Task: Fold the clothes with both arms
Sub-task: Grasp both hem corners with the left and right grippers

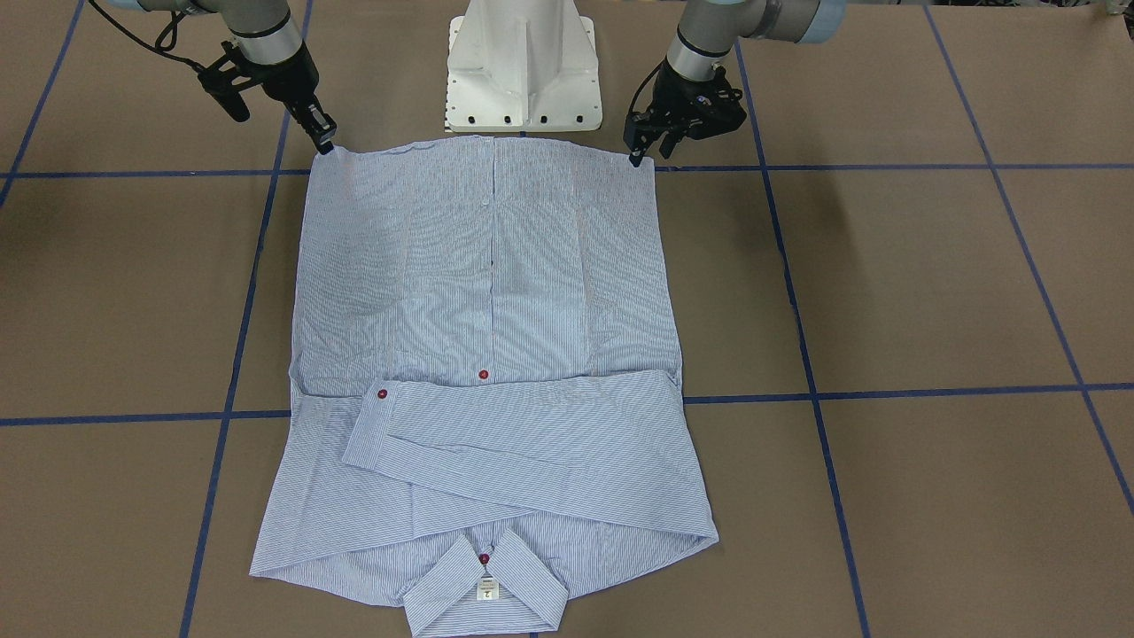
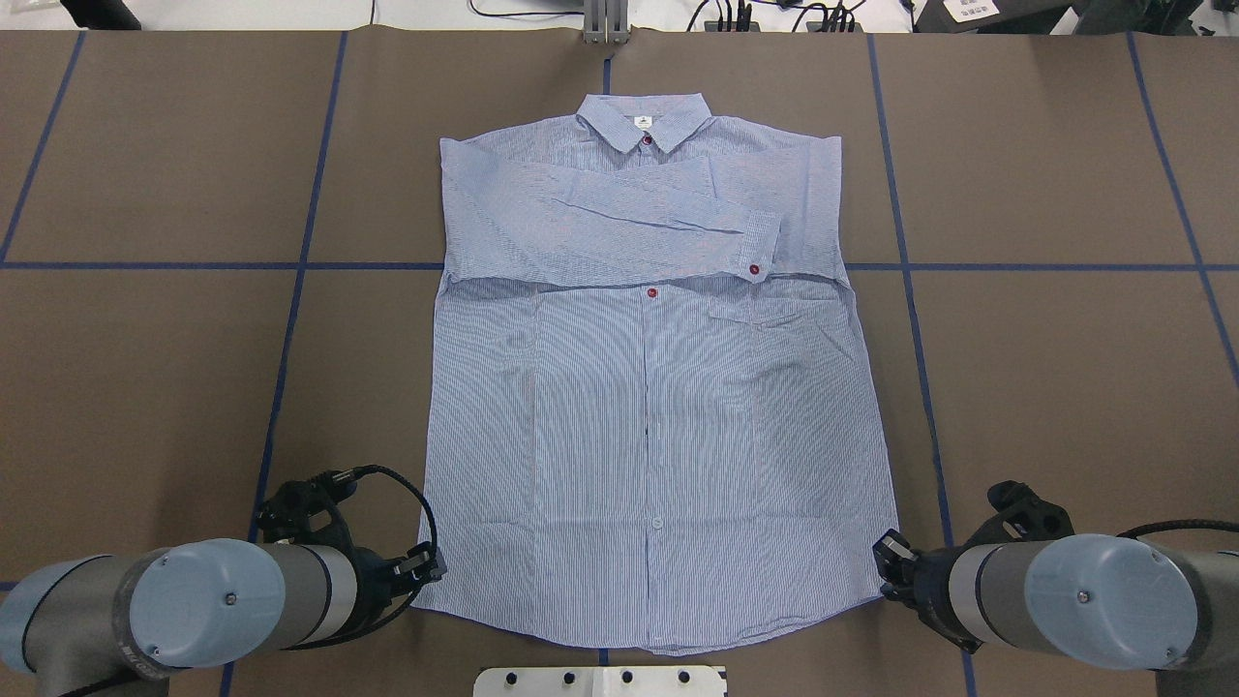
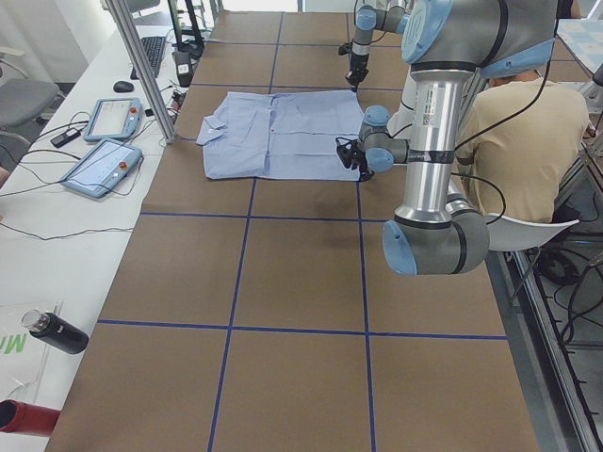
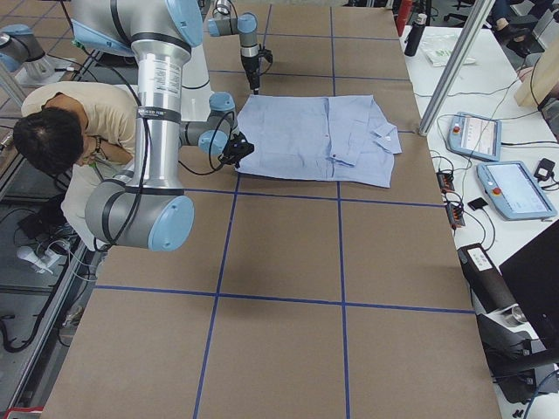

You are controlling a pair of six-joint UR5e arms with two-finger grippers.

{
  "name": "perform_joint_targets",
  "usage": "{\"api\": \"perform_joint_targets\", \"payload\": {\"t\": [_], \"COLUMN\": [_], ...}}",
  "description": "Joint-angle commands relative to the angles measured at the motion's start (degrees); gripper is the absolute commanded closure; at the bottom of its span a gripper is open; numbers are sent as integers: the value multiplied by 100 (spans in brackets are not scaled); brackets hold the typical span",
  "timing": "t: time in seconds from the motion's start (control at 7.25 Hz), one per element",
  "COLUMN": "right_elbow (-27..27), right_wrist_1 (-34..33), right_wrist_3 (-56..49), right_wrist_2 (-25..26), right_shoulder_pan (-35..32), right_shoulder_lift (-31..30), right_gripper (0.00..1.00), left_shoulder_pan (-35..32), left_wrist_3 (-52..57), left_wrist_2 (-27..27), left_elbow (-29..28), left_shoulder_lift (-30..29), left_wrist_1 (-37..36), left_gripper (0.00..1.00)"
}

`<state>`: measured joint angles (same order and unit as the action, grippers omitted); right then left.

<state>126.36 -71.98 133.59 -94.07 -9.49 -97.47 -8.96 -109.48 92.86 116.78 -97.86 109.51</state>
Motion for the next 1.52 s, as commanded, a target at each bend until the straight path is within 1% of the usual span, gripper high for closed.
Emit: {"api": "perform_joint_targets", "payload": {"t": [0.0, 0.41, 0.69, 0.97, 1.1, 1.24, 1.38], "right_elbow": [2, 2, 2, 2, 2, 2, 2], "right_wrist_1": [0, 0, 0, 0, 0, 0, 0], "right_wrist_3": [0, 0, 0, 0, 0, 0, 0], "right_wrist_2": [-6, -6, -6, -6, -6, -6, -6], "right_shoulder_pan": [0, 0, -9, -9, -9, -9, 0], "right_shoulder_lift": [0, -18, -27, -27, -27, -35, -35], "right_gripper": [100, 100, 100, 100, 100, 100, 100], "left_shoulder_pan": [79, 114, 149, 158, 158, 158, 158], "left_wrist_3": [5, 5, 5, 5, 5, 5, 5], "left_wrist_2": [13, 13, 13, 13, 13, 13, 13], "left_elbow": [-120, -138, -130, -138, -130, -130, -103], "left_shoulder_lift": [-31, -128, -128, -128, -128, -128, -128], "left_wrist_1": [-70, -79, -253, -255, -255, -255, -255], "left_gripper": [38, 42, 43, 48, 54, 73, 76]}}
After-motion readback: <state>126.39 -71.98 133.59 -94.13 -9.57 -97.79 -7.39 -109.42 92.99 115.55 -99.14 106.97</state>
